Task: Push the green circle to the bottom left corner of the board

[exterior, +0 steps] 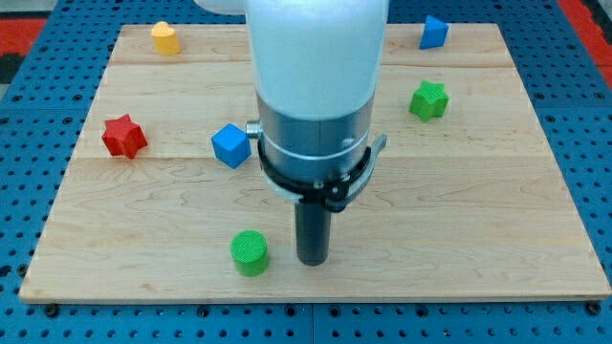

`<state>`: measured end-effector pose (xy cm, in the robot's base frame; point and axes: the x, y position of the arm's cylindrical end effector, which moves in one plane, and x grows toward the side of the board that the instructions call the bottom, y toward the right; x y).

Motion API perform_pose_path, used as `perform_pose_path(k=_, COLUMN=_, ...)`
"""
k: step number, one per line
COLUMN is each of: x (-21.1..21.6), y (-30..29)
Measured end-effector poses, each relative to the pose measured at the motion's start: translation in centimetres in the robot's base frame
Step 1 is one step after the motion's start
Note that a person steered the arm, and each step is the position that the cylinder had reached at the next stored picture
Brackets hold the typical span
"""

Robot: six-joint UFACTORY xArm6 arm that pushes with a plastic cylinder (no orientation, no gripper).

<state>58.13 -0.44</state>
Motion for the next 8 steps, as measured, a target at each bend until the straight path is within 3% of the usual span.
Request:
perform_pose_path(k=2, x=-1.8, y=-14.1)
perform_pose_path(k=4, x=-4.1, y=-22.5)
perform_pose_path(k=7, x=-4.2, y=-22.7)
perform_pose_path(k=8, x=-5.0, y=-19.7)
